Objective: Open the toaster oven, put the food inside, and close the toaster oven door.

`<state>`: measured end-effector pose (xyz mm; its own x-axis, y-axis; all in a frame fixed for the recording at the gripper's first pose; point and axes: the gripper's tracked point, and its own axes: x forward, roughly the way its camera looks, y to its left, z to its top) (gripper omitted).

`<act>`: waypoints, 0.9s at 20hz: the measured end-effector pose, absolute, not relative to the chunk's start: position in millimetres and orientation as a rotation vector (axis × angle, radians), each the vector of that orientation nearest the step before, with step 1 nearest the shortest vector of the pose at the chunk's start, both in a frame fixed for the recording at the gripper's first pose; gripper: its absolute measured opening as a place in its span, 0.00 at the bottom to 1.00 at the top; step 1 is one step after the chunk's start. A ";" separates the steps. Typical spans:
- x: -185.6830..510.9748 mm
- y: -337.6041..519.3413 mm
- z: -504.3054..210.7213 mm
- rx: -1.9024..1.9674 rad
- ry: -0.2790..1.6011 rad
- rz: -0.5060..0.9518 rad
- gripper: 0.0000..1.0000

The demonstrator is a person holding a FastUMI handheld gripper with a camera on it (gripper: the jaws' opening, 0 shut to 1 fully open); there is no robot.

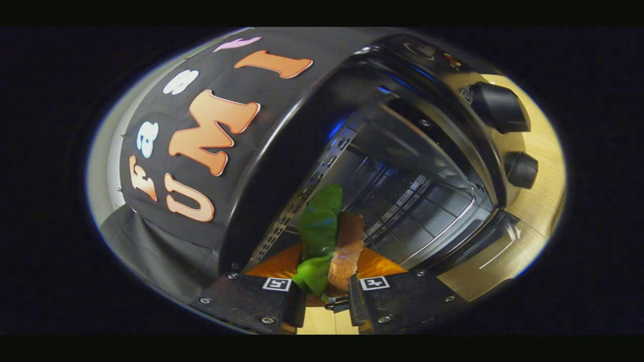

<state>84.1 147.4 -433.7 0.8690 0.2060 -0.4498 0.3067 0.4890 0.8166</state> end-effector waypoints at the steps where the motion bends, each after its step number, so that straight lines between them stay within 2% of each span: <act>1: 83.4 146.7 -434.1 1.053 0.536 -0.074 0.37; 3: 82.4 144.8 -437.9 1.017 0.552 -0.106 0.42; 4: 77.2 146.4 -438.2 0.992 0.575 -0.109 0.51; 7: 63.8 140.0 -432.8 0.867 0.612 -0.106 0.66; 11: 46.7 134.8 -412.9 0.737 0.631 -0.052 0.97; 18: 1.1 124.4 -390.1 0.615 0.691 0.021 0.98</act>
<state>1.1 124.4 -390.1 0.7777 0.2157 -0.5904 0.1799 0.8236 0.5379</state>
